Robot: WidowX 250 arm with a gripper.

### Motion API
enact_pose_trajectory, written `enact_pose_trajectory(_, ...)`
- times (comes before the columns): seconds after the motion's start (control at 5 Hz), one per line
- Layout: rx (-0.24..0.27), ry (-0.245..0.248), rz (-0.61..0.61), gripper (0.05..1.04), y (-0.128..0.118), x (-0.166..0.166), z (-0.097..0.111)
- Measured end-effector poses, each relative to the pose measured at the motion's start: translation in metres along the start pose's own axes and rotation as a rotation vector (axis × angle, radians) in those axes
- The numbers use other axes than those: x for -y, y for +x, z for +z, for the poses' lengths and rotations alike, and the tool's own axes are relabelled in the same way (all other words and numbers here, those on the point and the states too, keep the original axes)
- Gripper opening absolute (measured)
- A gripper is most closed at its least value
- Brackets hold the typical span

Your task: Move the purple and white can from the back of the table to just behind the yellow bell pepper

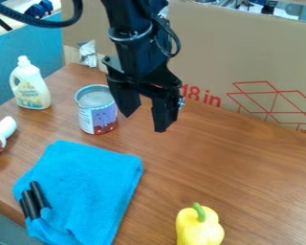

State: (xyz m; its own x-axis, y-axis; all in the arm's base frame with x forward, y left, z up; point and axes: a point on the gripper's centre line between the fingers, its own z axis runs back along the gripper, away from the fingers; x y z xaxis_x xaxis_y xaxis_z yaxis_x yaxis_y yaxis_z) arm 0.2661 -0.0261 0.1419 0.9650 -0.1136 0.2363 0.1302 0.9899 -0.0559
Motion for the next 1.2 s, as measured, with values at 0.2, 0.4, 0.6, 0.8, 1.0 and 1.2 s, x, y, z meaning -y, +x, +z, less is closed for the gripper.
enact_pose_trajectory(0.2, -0.023, -0.001, 0.002, 1.002, -0.003, -0.001, -0.006)
enact_pose_trajectory(0.4, 0.005, 0.026, 0.018, 1.002, 0.007, -0.026, -0.006)
enact_pose_trajectory(0.6, 0.028, 0.077, 0.032, 1.002, 0.023, -0.045, 0.000)
enact_pose_trajectory(0.8, 0.016, 0.116, 0.052, 1.002, 0.031, -0.064, 0.000)
enact_pose_trajectory(1.0, -0.001, 0.147, 0.105, 1.002, 0.034, -0.089, -0.006)
enact_pose_trajectory(1.2, -0.004, 0.178, 0.166, 1.002, 0.038, -0.111, -0.007)
